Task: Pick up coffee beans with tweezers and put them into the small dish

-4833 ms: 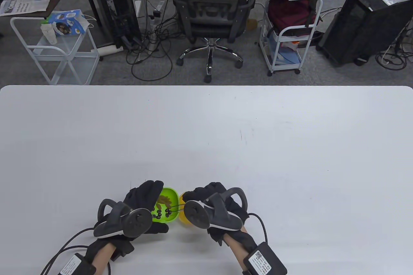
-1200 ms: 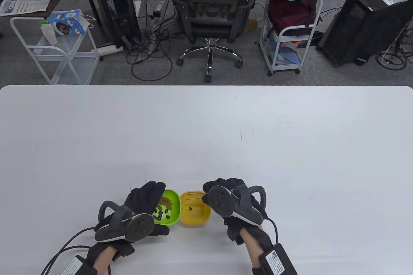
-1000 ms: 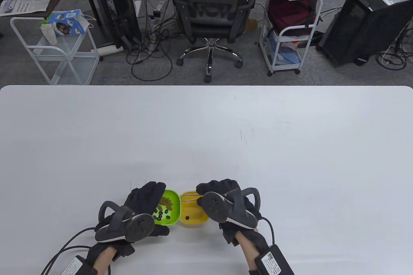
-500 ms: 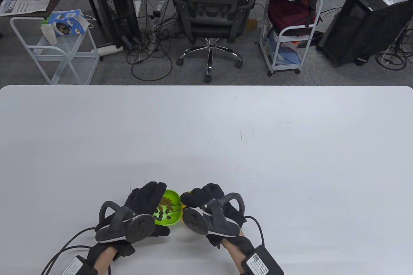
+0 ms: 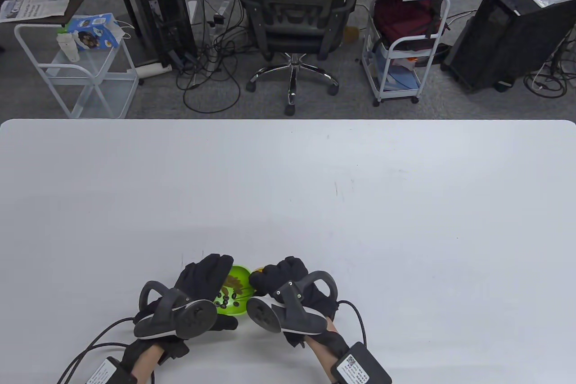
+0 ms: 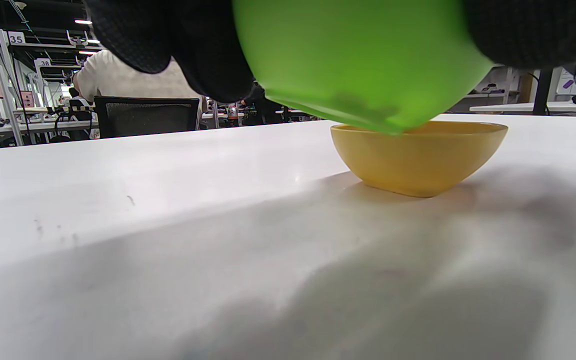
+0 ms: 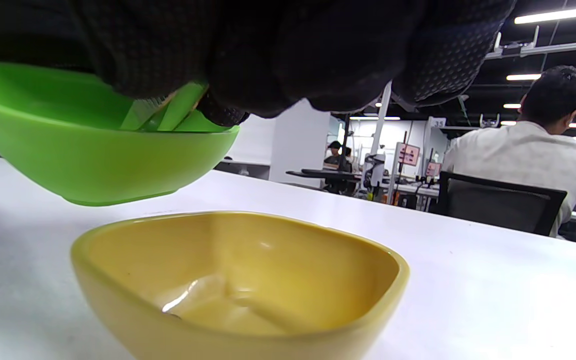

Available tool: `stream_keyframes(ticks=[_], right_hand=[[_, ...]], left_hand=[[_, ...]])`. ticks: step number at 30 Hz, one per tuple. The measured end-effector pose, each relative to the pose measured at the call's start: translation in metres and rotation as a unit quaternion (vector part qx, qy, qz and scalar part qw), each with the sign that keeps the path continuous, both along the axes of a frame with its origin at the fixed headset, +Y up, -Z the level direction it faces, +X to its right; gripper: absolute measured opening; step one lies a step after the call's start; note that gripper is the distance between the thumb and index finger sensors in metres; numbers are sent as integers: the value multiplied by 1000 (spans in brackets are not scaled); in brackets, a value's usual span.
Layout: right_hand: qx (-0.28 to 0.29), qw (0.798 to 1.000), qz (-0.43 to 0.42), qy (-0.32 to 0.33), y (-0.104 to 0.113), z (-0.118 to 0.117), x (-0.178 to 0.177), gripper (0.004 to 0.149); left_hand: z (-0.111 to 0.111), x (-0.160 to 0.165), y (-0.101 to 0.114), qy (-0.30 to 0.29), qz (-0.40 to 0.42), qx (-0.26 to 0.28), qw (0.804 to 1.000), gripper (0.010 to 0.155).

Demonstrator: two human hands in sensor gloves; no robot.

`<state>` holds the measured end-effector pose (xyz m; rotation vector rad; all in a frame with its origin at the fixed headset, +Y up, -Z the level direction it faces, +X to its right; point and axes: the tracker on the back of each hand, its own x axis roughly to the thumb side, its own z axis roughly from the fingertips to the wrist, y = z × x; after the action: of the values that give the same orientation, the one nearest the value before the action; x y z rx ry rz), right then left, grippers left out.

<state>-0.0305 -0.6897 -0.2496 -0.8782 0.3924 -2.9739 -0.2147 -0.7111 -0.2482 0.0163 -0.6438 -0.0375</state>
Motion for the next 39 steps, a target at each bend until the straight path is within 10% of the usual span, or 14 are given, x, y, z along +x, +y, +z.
stream_keyframes(ticks=[39], right_hand=[[-1, 1000, 13, -4, 2, 0, -3, 42]], left_hand=[[0, 1, 1, -1, -1, 0, 1000, 116]])
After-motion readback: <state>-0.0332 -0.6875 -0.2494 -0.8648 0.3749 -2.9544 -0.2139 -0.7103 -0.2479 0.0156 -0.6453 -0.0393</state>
